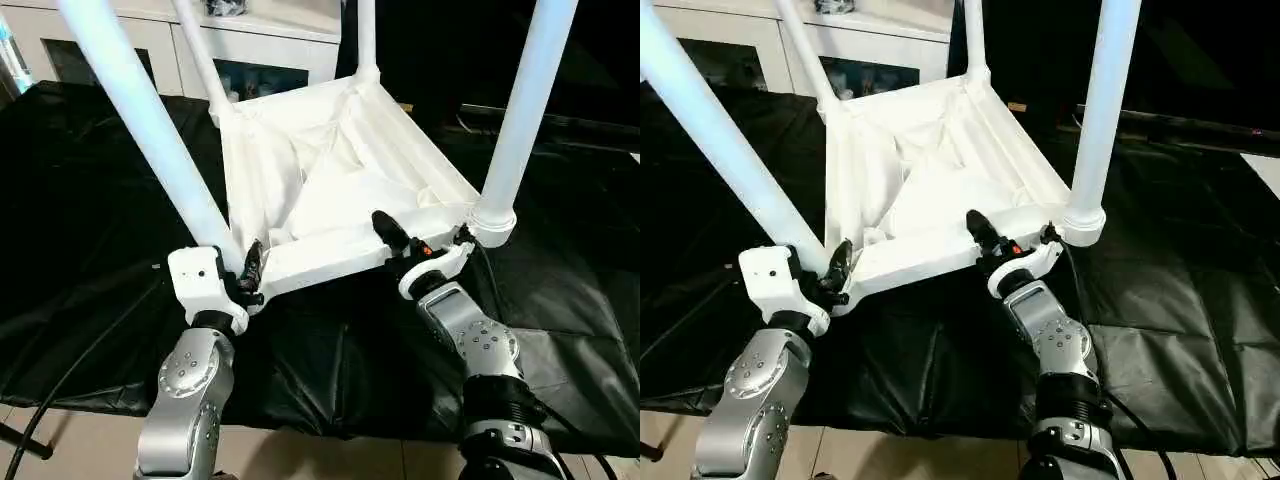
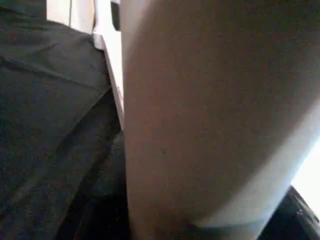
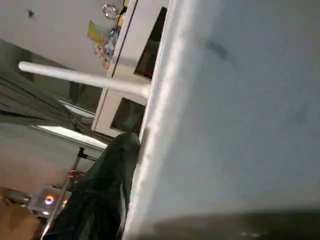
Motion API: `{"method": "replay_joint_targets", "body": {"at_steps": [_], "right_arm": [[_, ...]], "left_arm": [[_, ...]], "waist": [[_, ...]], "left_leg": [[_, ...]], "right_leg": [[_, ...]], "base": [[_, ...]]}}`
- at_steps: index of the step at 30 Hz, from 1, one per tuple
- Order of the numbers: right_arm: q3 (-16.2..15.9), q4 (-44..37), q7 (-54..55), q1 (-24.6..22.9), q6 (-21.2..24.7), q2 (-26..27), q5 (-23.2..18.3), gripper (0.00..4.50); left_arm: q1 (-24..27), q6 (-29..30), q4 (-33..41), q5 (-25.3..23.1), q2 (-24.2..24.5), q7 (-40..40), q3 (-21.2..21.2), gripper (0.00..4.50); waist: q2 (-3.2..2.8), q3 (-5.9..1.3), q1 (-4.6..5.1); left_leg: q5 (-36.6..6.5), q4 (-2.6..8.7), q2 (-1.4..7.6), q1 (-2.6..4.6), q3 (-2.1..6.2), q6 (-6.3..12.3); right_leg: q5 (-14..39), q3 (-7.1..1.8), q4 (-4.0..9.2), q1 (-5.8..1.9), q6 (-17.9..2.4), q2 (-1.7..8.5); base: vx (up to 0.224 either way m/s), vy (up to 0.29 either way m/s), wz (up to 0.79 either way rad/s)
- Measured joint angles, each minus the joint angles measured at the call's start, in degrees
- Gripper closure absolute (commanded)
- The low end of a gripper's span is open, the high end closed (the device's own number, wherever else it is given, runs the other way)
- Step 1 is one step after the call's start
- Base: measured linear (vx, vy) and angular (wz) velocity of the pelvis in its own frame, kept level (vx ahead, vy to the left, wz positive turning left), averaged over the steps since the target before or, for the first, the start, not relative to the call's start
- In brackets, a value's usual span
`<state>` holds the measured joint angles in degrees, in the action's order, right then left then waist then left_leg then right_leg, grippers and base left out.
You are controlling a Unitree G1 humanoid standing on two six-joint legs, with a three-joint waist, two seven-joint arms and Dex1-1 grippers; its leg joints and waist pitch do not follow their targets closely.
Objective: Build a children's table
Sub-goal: Flip table
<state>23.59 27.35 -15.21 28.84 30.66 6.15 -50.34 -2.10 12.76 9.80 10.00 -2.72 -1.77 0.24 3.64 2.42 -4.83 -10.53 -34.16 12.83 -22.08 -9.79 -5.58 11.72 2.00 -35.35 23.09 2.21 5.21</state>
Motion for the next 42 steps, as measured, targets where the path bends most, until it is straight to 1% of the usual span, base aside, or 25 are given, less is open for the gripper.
{"method": "replay_joint_targets", "body": {"at_steps": [2, 4, 5, 7, 9, 10, 12, 13, 14, 15, 18, 19, 22, 24, 27, 29, 32, 34, 35, 36, 37, 39, 42], "right_arm": [[0.0, 0.0, -0.18, 0.16, -0.5, -0.03, 0.3, 2.34], [-0.13, 0.0, -0.06, 0.41, -1.47, -0.04, 0.69, 2.39], [-0.3, -0.06, 0.01, 0.44, -1.72, -0.13, 0.79, 2.4], [-0.54, -0.29, 0.28, 0.43, -2.13, -0.48, 1.46, 2.4], [-0.94, -1.19, 0.51, 0.43, -2.21, -1.12, 2.02, 2.41], [-1.24, -1.8, 0.58, 0.43, -2.29, -1.45, 2.66, 2.41], [-1.66, -2.9, 0.52, 0.44, -2.36, -2.67, 3.53, 2.41], [-1.7, -3.1, 0.51, 0.44, -2.54, -3.05, 3.92, 2.41], [-1.71, -3.32, 0.61, 0.43, -2.73, -3.23, 4.3, 2.42], [-1.79, -3.85, 0.94, 0.37, -3.29, -3.5, 5.18, 2.43], [-1.84, -5.53, 1.59, 0.29, -4.43, -5.63, 6.41, 2.45], [-1.85, -6.68, 2.23, 0.24, -5.0, -6.61, 7.29, 2.46], [-2.14, -9.5, 4.18, 0.16, -6.3, -7.8, 9.5, 2.46], [-2.05, -11.16, 6.05, -0.02, -6.4, -7.87, 10.17, 2.46], [-2.28, -13.61, 8.11, -0.95, -6.42, -8.76, 11.33, 2.46], [-2.88, -15.02, 8.88, -1.38, -6.41, -9.6, 12.16, 2.46], [-3.89, -17.17, 10.38, -1.43, -6.17, -11.59, 13.52, 2.46], [-5.24, -18.92, 11.65, -1.25, -4.25, -13.63, 14.68, 2.46], [-5.83, -19.68, 11.87, -1.08, -3.31, -14.81, 15.1, 2.46], [-7.15, -20.82, 12.26, -0.67, -2.33, -16.08, 16.45, 2.46], [-8.21, -21.34, 12.52, -0.26, -1.84, -16.67, 17.51, 2.46], [-10.54, -22.67, 13.71, 0.34, -1.24, -16.88, 19.72, 2.46], [-12.13, -23.49, 14.87, 0.82, -0.75, -17.05, 21.56, 2.46]], "left_arm": [[0.02, -0.41, 0.28, 1.05, 0.07, -0.87, 0.14, 1.59], [0.87, -0.55, 1.2, 1.68, 0.94, -2.01, 0.25, 1.3], [1.97, -0.68, 1.92, 2.16, 1.44, -2.78, 0.54, 1.23], [4.31, -0.69, 3.03, 2.96, 2.36, -4.45, 0.85, 1.23], [6.76, -0.69, 4.39, 4.19, 3.66, -6.73, 0.99, 0.88], [7.48, -0.67, 4.86, 4.53, 4.31, -7.55, 1.01, 0.8], [9.28, -0.67, 6.21, 5.01, 5.61, -9.24, 1.0, 0.79], [9.46, -0.67, 6.28, 5.03, 5.95, -9.6, 1.0, 0.72], [9.57, -0.69, 6.34, 4.96, 6.13, -9.88, 1.02, 0.57], [9.97, -0.92, 6.5, 4.57, 7.35, -10.51, 0.66, 0.36], [11.29, -1.81, 6.86, 3.39, 10.48, -12.37, 0.11, 0.35], [11.45, -1.93, 6.98, 2.89, 11.33, -13.23, -0.2, 0.11], [11.46, -1.97, 8.74, 2.17, 12.87, -15.01, -1.5, 0.0], [11.3, -1.97, 10.22, 1.47, 13.85, -16.25, -3.26, 0.0], [10.6, -1.97, 11.05, 0.04, 16.08, -18.39, -5.95, 0.0], [10.27, -1.96, 11.05, -0.68, 17.49, -19.35, -6.44, 0.0], [9.29, -2.0, 11.05, -2.06, 17.92, -19.93, -7.07, 0.0], [8.04, -2.42, 11.04, -3.71, 18.26, -19.86, -7.72, 0.0], [7.09, -2.61, 11.04, -4.44, 18.56, -19.84, -8.01, 0.0], [5.56, -2.68, 11.09, -5.31, 19.03, -19.82, -8.14, 0.0], [4.49, -2.67, 11.38, -5.82, 19.36, -19.79, -8.19, 0.0], [1.13, -2.17, 12.68, -6.45, 19.69, -19.79, -8.66, 0.0], [-2.76, -0.42, 14.53, -6.48, 20.2, -19.93, -9.1, 0.0]], "waist": [[-0.02, -0.01, -0.06], [-0.09, -0.03, -0.15], [-0.13, -0.05, -0.14], [-0.16, -0.03, -0.21], [-0.18, -0.02, -0.32], [-0.19, -0.01, -0.43], [-0.22, 0.0, -0.81], [-0.22, 0.0, -1.03], [-0.22, 0.0, -1.2], [-0.22, 0.01, -1.38], [-0.27, 0.04, -1.98], [-0.29, 0.05, -2.33], [-0.29, 0.04, -2.37], [-0.3, 0.03, -2.25], [-0.4, -0.01, -1.8], [-0.58, -0.06, -1.53], [-0.77, -0.16, -1.33], [-0.91, -0.31, -1.11], [-1.04, -0.46, -1.01], [-1.17, -0.71, -0.81], [-1.15, -0.9, -0.58], [-0.95, -1.08, -0.41], [-0.83, -1.15, -0.62]], "left_leg": [[0.0, 0.0, 0.0, 0.02, 0.0, 0.0], [0.02, -0.01, 0.0, 0.04, 0.0, -0.01], [0.02, 0.0, 0.0, 0.04, 0.0, -0.01], [0.04, -0.01, 0.0, 0.04, 0.01, -0.03], [0.08, -0.02, 0.0, 0.06, 0.02, -0.08], [0.11, -0.03, 0.0, 0.04, 0.03, -0.11], [0.2, -0.05, 0.0, 0.05, 0.03, -0.12], [0.25, -0.06, 0.01, 0.05, 0.02, -0.12], [0.28, -0.08, 0.01, 0.05, 0.02, -0.13], [0.31, -0.09, 0.02, 0.05, 0.02, -0.17], [0.42, -0.09, 0.02, 0.05, 0.03, -0.32], [0.45, -0.1, 0.02, 0.05, 0.02, -0.34], [0.49, -0.14, 0.02, 0.07, 0.02, -0.37], [0.51, -0.13, 0.03, 0.08, 0.03, -0.41], [0.53, -0.13, 0.03, 0.11, 0.04, -0.44], [0.53, -0.13, 0.02, 0.14, 0.03, -0.43], [0.53, -0.14, 0.02, 0.2, 0.02, -0.44], [0.53, -0.16, 0.0, 0.24, 0.02, -0.44], [0.53, -0.17, -0.02, 0.27, 0.0, -0.44], [0.53, -0.15, -0.03, 0.44, -0.02, -0.44], [0.53, -0.11, -0.03, 0.62, -0.01, -0.44], [0.53, -0.07, -0.02, 0.9, 0.01, -0.45], [0.52, -0.13, -0.1, 1.08, 0.04, -0.44]], "right_leg": [[0.0, -0.01, -0.02, 0.0, 0.0, 0.0], [0.0, 0.0, -0.05, 0.0, -0.01, 0.0], [0.0, -0.01, -0.06, 0.0, -0.01, 0.0], [0.0, 0.0, -0.11, 0.0, -0.01, 0.0], [-0.01, 0.01, -0.16, 0.0, -0.02, 0.01], [-0.01, 0.02, -0.2, 0.0, -0.02, 0.02], [0.0, 0.05, -0.27, -0.04, -0.02, 0.06], [-0.01, 0.05, -0.31, -0.04, -0.02, 0.07], [-0.01, 0.04, -0.35, -0.04, -0.02, 0.08], [-0.02, 0.04, -0.42, -0.04, -0.02, 0.08], [-0.02, 0.09, -0.5, -0.05, 0.0, 0.14], [-0.04, 0.09, -0.52, -0.06, 0.01, 0.15], [-0.1, 0.07, -0.56, -0.06, 0.02, 0.15], [-0.1, 0.07, -0.62, -0.05, 0.02, 0.13], [-0.1, 0.06, -0.68, -0.03, 0.03, 0.11], [-0.1, 0.02, -0.68, -0.03, 0.03, 0.11], [-0.11, 0.0, -0.7, -0.05, 0.04, 0.11], [-0.12, -0.03, -0.72, -0.08, 0.08, 0.1], [-0.13, -0.09, -0.71, -0.1, 0.11, 0.11], [-0.06, -0.13, -0.71, -0.2, 0.22, 0.1], [0.0, -0.16, -0.71, -0.32, 0.32, 0.08], [0.04, -0.16, -0.72, -0.52, 0.39, 0.05], [0.05, -0.16, -0.65, -0.83, 0.41, 0.12]], "base": [[0.0, 0.0, 0.0], [0.0, 0.0, 0.0], [0.0, 0.0, 0.0], [0.0, 0.0, 0.0], [0.0, 0.0, 0.0], [0.0, 0.0, 0.0], [0.0, 0.0, 0.0], [0.0, 0.0, 0.0], [0.0, 0.0, 0.0], [0.0, 0.0, 0.0], [0.0, 0.0, 0.0], [0.0, 0.0, 0.0], [0.0, 0.0, 0.0], [0.0, 0.0, 0.0], [0.0, 0.0, 0.0], [0.0, 0.0, 0.0], [0.0, 0.0, 0.0], [0.0, 0.0, 0.0], [0.0, 0.0, 0.0], [0.0, 0.0, 0.0], [0.0, 0.0, 0.0], [0.0, 0.0, 0.0], [0.0, 0.0, 0.0]]}}
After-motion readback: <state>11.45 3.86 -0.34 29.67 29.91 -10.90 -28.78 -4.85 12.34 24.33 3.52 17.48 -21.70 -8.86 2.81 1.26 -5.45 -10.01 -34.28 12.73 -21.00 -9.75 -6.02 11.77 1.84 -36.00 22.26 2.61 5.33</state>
